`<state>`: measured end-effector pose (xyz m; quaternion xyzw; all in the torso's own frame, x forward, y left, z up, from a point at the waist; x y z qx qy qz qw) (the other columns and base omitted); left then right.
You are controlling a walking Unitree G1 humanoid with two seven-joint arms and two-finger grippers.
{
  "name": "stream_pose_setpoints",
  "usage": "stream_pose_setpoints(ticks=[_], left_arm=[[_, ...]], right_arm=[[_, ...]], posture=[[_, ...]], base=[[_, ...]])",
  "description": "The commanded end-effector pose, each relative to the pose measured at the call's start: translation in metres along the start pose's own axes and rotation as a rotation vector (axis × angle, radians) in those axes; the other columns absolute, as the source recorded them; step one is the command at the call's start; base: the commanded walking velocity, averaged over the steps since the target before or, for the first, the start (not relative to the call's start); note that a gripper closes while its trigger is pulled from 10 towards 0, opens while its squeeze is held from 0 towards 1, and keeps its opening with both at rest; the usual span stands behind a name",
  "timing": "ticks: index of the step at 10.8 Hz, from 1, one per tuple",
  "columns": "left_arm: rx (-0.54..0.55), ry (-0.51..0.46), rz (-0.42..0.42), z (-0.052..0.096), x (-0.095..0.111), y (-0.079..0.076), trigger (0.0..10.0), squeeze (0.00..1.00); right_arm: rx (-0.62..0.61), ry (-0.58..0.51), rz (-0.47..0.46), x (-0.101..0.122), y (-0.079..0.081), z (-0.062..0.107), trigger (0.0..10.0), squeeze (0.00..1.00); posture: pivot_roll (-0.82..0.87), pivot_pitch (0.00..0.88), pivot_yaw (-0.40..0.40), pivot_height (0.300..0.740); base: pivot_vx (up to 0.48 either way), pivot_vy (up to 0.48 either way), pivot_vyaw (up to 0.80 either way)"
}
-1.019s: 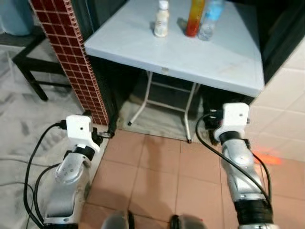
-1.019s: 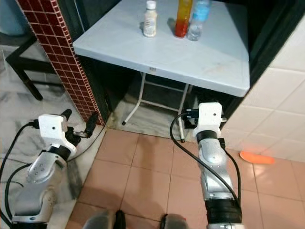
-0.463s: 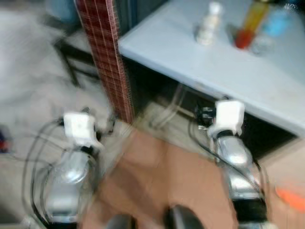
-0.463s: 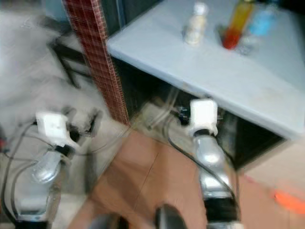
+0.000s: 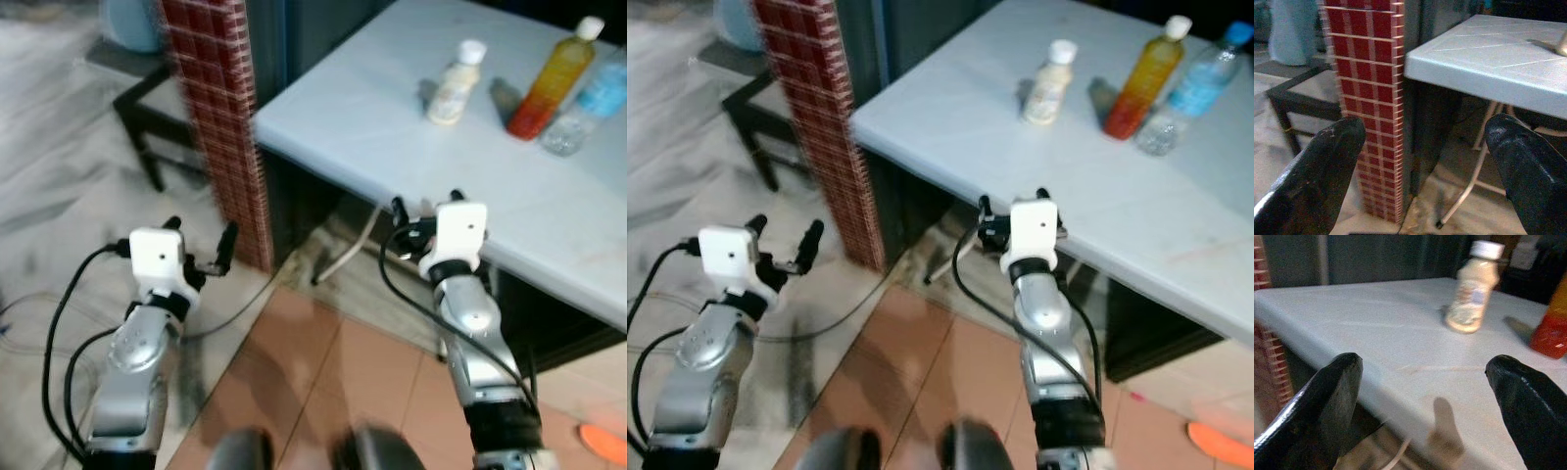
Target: Restocking fridge
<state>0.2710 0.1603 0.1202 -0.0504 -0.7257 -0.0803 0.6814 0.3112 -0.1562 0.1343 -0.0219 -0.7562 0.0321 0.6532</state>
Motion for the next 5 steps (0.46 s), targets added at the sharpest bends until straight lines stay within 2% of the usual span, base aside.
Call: stream_pose_setpoints(ticks=[1,2,5], left_arm=[[-0.014,0.005,-0.002,-0.0006,-0.0008,-0.005,10.0,0.0],[0.0,0.029,-0.017,-0.0003,-0.005,-0.0058,10.0,0.0],[0.009,0.008,-0.007,-0.0012,-0.002,-0.0019,10.0,0.0]], right_arm=[[-0.022,-0.003,-0.002,0.0006,-0.0067,-0.0003,10.0,0.0],[-0.032,0.01,-0.003,-0.0003,-0.0076,-0.0017,10.0,0.0],[-0.027,-0.003,0.002,0.0014,-0.0064,-0.0047,10.0,0.0]], posture=[[0.03,0.12,0.002,0.74],[0.03,0.118,-0.003,0.74],[0.03,0.123,-0.004,0.74]], base=[[0.274,0.0,0.0],[0.0,0.0,0.0],[0.0,0.0,-0.8]])
Point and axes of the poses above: a point about 5 cm out from each wrist's last joint towards the gripper, its own z axis pointing back from the gripper into the wrist, its own x axis along the axis of the wrist's last joint, y = z × x, the point moved 1 cm from there along -z, pointing out of the wrist towards the gripper, and after that the axes turned 4 degrees about -z, right-handed, at the moved point
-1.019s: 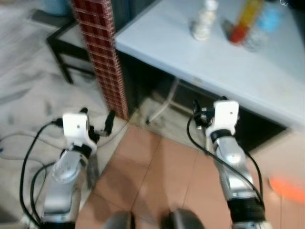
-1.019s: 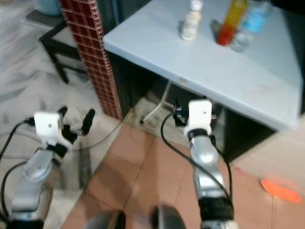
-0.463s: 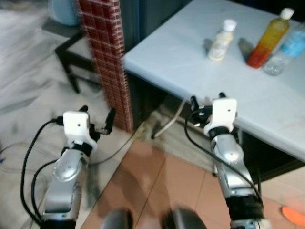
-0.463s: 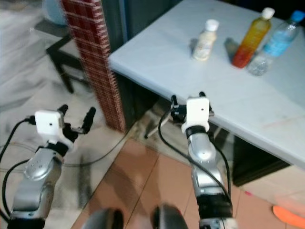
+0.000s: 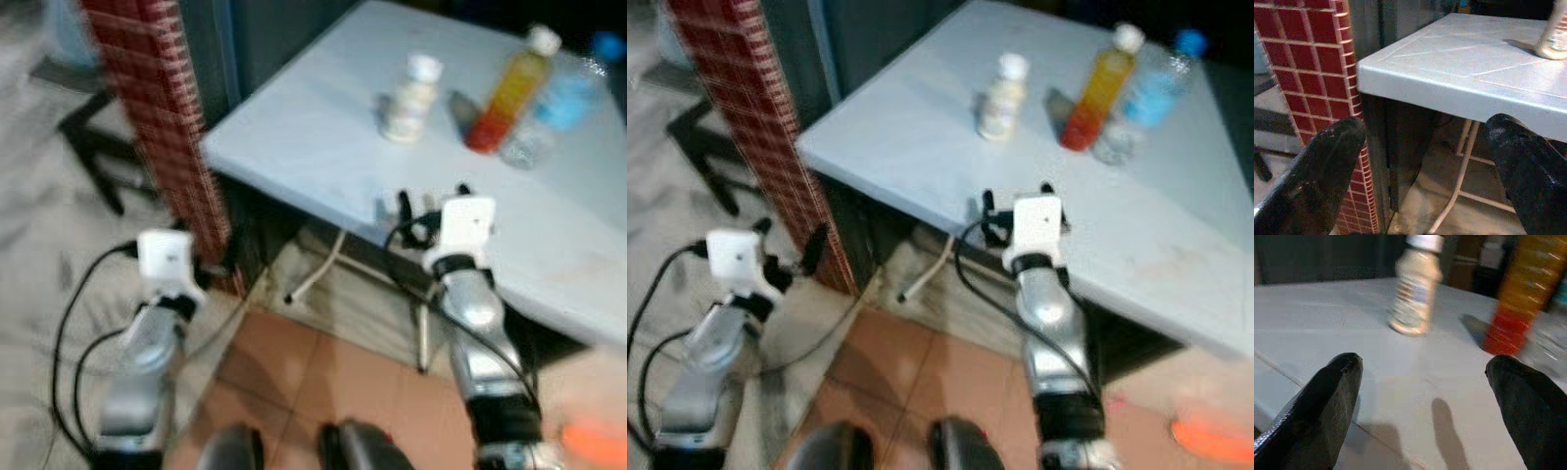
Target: Restocking fridge
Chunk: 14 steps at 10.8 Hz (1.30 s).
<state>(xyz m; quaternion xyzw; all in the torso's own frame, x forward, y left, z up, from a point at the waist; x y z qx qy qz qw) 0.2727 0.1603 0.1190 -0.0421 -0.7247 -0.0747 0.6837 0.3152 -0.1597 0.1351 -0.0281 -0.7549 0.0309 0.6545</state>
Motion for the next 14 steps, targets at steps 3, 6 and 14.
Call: stream_pose_setpoints(ticks=[3,6,14], left_arm=[[0.028,0.019,-0.037,0.003,-0.002,0.003,10.0,0.0],[-0.023,0.115,-0.07,0.038,-0.017,0.016,10.0,0.0],[0.002,0.061,-0.038,0.04,-0.009,0.016,10.0,0.0]], right_arm=[[-0.017,-0.013,-0.005,0.002,-0.003,0.001,10.0,0.0],[-0.034,0.007,0.014,-0.001,-0.014,0.021,10.0,0.0],[-0.023,0.039,0.024,-0.003,-0.013,0.034,10.0,0.0]], posture=[[0.03,0.124,-0.002,0.74],[0.04,0.134,-0.011,0.74],[0.04,0.129,-0.008,0.74]], base=[[0.0,0.0,-0.15],[0.0,0.0,0.0],[0.0,0.0,-0.56]])
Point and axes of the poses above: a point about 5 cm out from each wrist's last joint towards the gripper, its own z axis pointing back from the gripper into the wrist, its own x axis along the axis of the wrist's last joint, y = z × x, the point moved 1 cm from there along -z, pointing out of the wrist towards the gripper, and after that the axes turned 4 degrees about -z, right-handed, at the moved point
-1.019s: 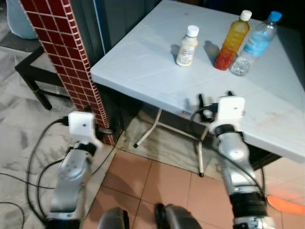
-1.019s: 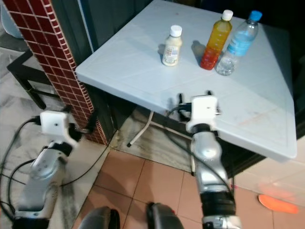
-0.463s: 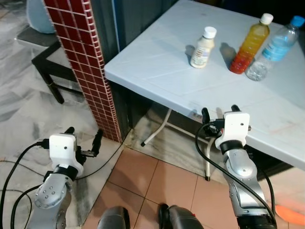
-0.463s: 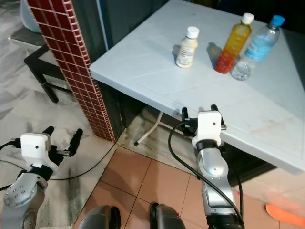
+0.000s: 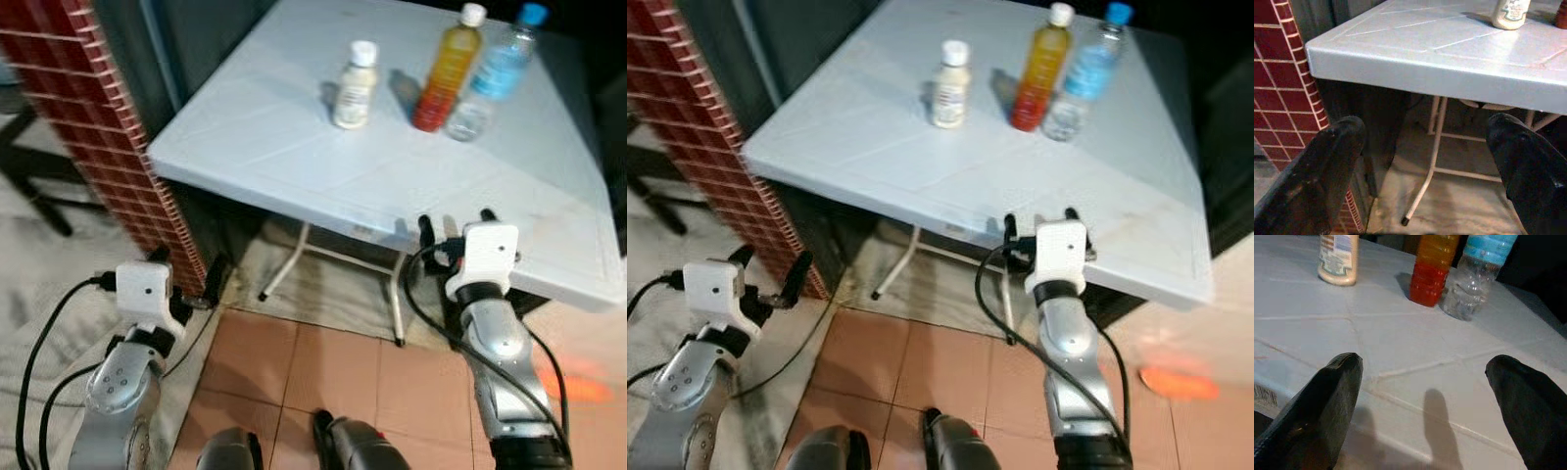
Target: Restocking fridge
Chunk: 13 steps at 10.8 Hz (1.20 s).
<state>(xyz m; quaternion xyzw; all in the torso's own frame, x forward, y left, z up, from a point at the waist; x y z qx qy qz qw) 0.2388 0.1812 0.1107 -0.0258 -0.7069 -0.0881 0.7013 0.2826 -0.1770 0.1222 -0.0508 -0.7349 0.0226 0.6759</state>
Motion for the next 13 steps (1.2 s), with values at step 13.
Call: stream_pose_setpoints(ticks=[13], left_arm=[[-0.044,-0.022,-0.005,-0.006,0.001,-0.011,10.0,0.0]], right_arm=[[0.042,-0.133,0.07,0.028,0.005,-0.032,10.0,0.0]], posture=[[0.04,0.13,-0.014,0.74]], base=[[0.178,0.0,0.0]])
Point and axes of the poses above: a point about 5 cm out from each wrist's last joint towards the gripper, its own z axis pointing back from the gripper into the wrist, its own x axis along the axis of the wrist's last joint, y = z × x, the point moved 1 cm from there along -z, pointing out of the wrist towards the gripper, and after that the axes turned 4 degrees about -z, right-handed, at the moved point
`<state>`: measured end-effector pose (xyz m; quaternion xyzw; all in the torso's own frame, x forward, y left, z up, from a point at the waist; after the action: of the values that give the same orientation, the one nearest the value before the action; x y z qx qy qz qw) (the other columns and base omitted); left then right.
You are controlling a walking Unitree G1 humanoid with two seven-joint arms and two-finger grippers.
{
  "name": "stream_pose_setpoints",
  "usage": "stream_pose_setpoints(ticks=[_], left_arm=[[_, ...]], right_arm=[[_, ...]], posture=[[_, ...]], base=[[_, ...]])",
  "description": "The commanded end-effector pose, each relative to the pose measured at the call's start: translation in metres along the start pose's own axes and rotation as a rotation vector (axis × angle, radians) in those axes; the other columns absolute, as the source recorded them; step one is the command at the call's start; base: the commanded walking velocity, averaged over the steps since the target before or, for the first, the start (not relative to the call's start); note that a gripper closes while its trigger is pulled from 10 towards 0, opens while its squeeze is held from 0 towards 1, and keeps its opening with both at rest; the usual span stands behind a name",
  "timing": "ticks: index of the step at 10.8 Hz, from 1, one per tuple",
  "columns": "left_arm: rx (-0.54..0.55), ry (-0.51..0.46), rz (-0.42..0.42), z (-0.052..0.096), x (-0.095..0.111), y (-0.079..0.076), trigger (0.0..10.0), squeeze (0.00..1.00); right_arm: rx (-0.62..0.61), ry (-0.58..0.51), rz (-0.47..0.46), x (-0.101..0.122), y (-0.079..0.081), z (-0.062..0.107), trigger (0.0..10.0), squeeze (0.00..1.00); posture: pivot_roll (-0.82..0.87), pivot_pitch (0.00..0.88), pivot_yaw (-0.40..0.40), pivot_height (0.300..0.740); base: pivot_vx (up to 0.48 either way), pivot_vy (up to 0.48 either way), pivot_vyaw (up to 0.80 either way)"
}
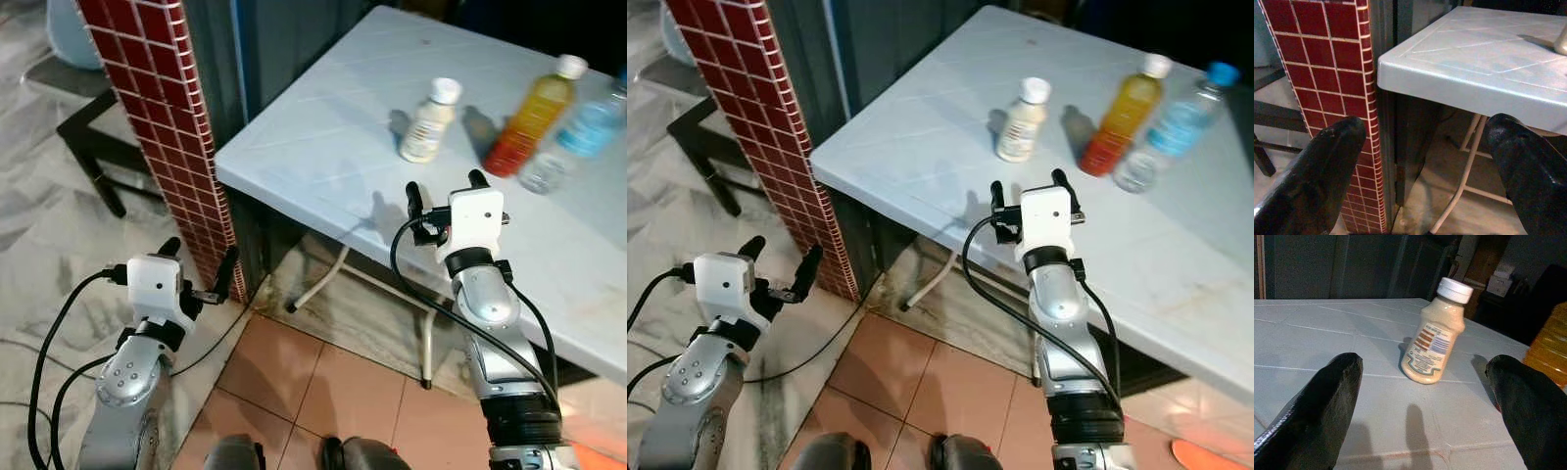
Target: Restocking fridge
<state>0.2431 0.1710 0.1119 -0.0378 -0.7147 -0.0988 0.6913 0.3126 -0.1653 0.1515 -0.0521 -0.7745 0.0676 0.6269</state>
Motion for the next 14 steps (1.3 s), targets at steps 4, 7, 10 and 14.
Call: stream_pose_setpoints(ticks=[4,7,10,14], left_arm=[[-0.019,0.004,-0.006,-0.002,-0.001,-0.002,10.0,0.0],[-0.021,0.0,-0.008,-0.003,-0.001,-0.002,10.0,0.0],[-0.02,0.001,-0.005,-0.003,-0.002,-0.002,10.0,0.0],[-0.017,0.003,-0.003,-0.004,-0.002,-0.002,10.0,0.0]], right_arm=[[-0.029,-0.019,0.036,0.002,-0.007,-0.002,10.0,0.0],[-0.119,-0.058,0.087,0.01,-0.018,-0.004,10.0,0.0],[-0.106,-0.066,0.069,0.011,-0.016,-0.008,10.0,0.0],[-0.1,-0.03,0.071,0.006,-0.005,-0.007,10.0,0.0]], posture=[[0.04,0.129,-0.014,0.74],[0.04,0.129,-0.012,0.74],[0.04,0.128,-0.011,0.74],[0.04,0.126,-0.01,0.74]], base=[[0.28,0.0,0.0],[0.298,0.0,0.0],[0.213,0.0,0.0],[0.0,0.0,0.0]])
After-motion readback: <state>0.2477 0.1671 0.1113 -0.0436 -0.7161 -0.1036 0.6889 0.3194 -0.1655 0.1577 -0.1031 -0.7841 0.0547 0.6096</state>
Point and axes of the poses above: a point about 5 cm out from each wrist's last joint towards the gripper, its own z axis pointing back from the gripper into the wrist, its own x axis along the axis of the wrist's last joint, y = z × x, the point moved 1 cm from there along -z, pointing out of the wrist towards the gripper, and after that the axes turned 4 degrees about -z, right-handed, at the moved point
